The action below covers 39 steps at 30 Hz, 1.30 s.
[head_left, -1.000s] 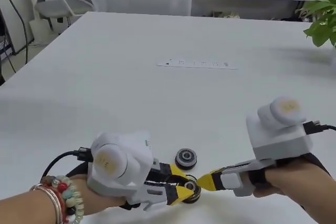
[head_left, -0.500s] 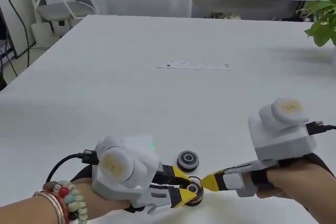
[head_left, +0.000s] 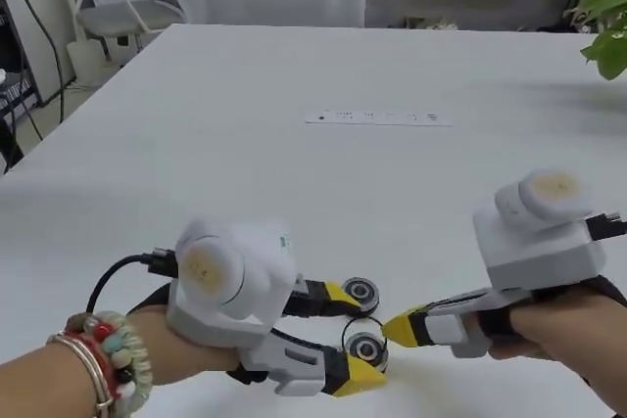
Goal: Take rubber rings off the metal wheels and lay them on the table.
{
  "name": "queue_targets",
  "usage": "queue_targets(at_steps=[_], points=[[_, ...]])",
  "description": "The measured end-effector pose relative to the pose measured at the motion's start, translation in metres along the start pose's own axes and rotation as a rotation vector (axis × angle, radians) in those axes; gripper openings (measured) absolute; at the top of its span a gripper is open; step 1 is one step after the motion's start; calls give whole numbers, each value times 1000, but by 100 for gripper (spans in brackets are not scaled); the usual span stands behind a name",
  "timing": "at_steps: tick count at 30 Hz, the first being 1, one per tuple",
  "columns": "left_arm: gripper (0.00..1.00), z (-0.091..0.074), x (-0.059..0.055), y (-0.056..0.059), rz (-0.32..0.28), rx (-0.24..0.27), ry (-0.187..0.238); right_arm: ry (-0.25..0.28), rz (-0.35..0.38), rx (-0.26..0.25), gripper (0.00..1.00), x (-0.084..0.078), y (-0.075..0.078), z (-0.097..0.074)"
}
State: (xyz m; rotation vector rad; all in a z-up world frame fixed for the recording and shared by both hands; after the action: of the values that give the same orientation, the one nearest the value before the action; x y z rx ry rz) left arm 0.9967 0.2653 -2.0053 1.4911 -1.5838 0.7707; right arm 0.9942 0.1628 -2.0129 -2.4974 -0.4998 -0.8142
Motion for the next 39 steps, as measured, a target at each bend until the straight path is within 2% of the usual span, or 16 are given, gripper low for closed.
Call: queue_targets(at_steps=[2, 5, 9, 15, 18, 22, 24, 27, 30, 39], points=[[43, -2, 3, 2, 29, -18, -8, 24, 23, 3, 0, 4, 2, -3], [46, -5, 4, 1, 5, -19, -24, 50, 38, -3, 0, 8, 4, -7], [52, -14, 11, 8, 5, -55, -19, 97, 64, -3, 0, 16, 6, -14], [64, -32, 21, 5, 31, -49, -42, 159, 90, 1, 0, 25, 4, -24], [66, -44, 26, 8, 51, -39, -54, 175, 85, -5, 0, 26, 4, -28], [72, -59, 34, 11, 62, -7, -35, 195, 94, 1, 0, 29, 5, -30], [73, -63, 35, 12, 72, 7, -35, 201, 96, 1, 0, 29, 5, -31], [75, -78, 39, 16, 83, 47, -38, 211, 97, 3, 0, 31, 5, -33], [77, -90, 41, 20, 83, 73, -30, 221, 83, -13, 0, 32, 6, -35], [80, -125, 31, 29, 54, 183, -39, 248, 78, -16, 0, 35, 7, -40]])
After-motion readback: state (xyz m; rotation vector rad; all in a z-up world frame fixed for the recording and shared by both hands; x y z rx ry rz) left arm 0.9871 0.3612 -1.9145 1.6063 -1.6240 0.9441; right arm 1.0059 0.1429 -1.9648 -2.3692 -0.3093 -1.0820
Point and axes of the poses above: the centre of the closed fingertips' face, and the gripper's own axes: z roughly forward along the fingers, y roughly to its right, x roughly out of its top, the point moved 6 cm from there along -z, roughly backward along the fingers, and after that the axes turned 11 degrees about -x, right-handed, at the moved point
